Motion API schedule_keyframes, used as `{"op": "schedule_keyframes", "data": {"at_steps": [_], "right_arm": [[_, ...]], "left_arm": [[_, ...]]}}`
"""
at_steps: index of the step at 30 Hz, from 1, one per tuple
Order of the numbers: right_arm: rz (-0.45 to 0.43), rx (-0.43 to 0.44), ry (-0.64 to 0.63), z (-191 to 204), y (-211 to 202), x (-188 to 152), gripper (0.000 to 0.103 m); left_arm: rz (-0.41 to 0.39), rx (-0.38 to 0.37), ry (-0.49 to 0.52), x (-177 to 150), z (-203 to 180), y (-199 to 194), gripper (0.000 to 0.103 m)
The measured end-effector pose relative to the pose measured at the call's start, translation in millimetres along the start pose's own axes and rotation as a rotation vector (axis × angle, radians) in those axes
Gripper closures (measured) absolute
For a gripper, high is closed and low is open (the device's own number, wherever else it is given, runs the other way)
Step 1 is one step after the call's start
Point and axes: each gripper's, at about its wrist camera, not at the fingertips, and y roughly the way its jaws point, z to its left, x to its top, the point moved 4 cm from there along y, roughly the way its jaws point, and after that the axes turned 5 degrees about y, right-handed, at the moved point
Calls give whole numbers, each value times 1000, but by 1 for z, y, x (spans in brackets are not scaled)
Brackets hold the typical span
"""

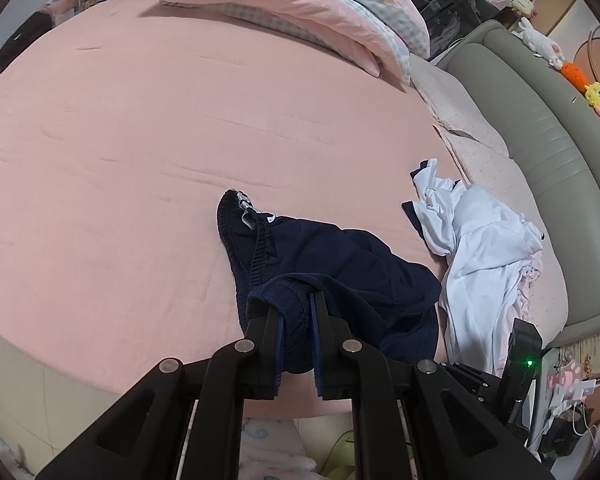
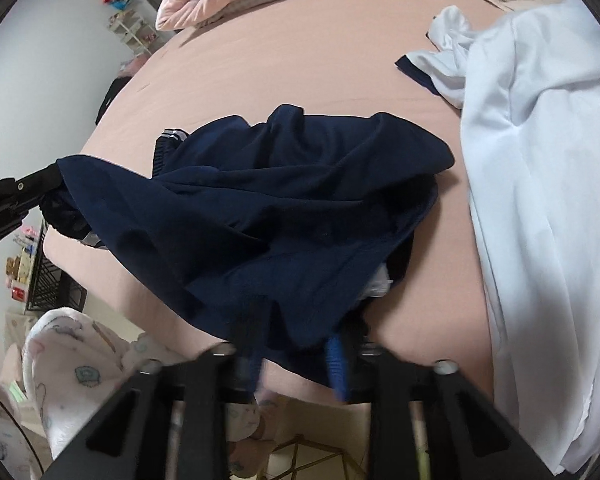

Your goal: Fold clothes

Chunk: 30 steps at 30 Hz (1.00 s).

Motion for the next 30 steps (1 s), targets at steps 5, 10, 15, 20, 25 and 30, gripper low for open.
{"op": "schedule_keyframes", "data": {"at_steps": [5, 10, 15, 20, 25, 30], "right_arm": [[-67, -23, -43, 6, -10, 3, 97], [-166, -9, -51, 13, -30, 14, 98], [-234, 39, -78, 24, -57, 36, 98], [-282, 99, -80, 40, -83, 56, 98], [-317, 130, -95, 57, -99, 70, 98], [-353, 147, -115, 68, -118, 75, 98]], "left_arm": [[-4, 2, -6, -3, 1, -1, 93], [-20, -9, -23, -5, 6, -9, 93], [-68, -120, -119, -1, 12, -24, 93], [-122, -123, -131, 11, 14, -43, 93], [-167, -141, -131, 23, 13, -62, 93], [-198, -114, -96, 31, 9, -75, 93]]}}
